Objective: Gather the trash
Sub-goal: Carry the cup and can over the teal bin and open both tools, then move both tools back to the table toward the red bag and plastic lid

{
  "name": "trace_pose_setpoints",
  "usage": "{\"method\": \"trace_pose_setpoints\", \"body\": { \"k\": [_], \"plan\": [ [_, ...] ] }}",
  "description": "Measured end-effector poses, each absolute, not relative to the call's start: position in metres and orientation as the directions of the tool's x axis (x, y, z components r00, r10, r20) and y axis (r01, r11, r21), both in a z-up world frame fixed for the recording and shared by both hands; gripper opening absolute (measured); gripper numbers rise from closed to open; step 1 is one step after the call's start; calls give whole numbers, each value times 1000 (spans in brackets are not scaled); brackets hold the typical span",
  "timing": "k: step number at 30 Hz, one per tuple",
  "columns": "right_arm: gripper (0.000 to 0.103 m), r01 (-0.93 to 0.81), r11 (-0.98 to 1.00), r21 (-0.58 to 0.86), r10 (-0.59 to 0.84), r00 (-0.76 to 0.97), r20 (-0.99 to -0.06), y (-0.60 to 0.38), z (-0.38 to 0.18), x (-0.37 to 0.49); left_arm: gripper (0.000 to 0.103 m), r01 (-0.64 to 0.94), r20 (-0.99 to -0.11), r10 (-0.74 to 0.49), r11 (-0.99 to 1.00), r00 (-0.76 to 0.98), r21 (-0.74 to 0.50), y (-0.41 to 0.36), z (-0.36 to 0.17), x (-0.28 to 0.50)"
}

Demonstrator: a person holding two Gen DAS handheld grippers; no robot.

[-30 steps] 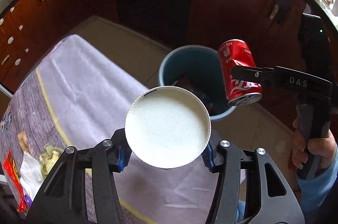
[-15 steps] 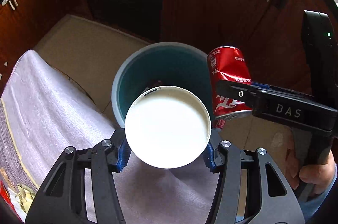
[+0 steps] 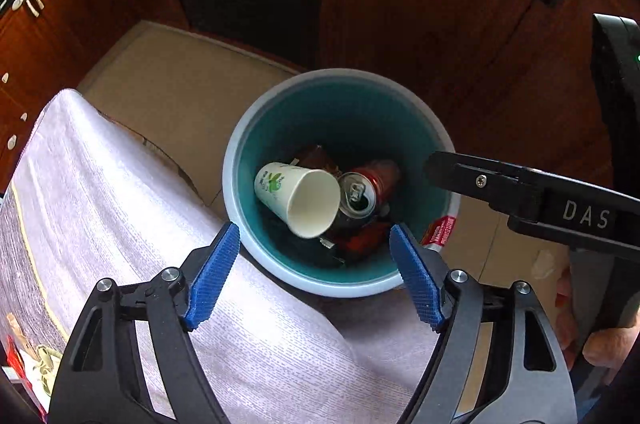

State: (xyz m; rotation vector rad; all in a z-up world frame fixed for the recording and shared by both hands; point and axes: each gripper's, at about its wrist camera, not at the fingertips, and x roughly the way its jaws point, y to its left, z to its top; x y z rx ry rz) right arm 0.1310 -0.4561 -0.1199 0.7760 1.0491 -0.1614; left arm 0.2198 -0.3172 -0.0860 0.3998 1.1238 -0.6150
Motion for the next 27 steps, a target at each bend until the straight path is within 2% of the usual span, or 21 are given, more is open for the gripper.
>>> {"method": "trace_pose_setpoints", "body": {
  "k": [5, 7, 18, 27],
  "plan": [
    [88, 480, 719, 503, 247, 501, -830, -452, -118, 126, 93, 627, -915, -264, 779, 304, -16, -302, -79, 211],
    [88, 480, 722, 498, 248, 493, -834, -449, -117, 125, 95, 624, -912, -270, 781, 310, -19, -290, -77, 204],
    [88, 453, 759, 468, 231, 484, -844, -424, -95, 114, 98, 613, -903, -290, 789, 316, -38, -272, -65, 181],
    [88, 376, 806, 458, 248, 487, -838, -380, -67, 110, 99, 561, -885, -303, 826, 354, -58, -221, -41, 166]
  ]
}}
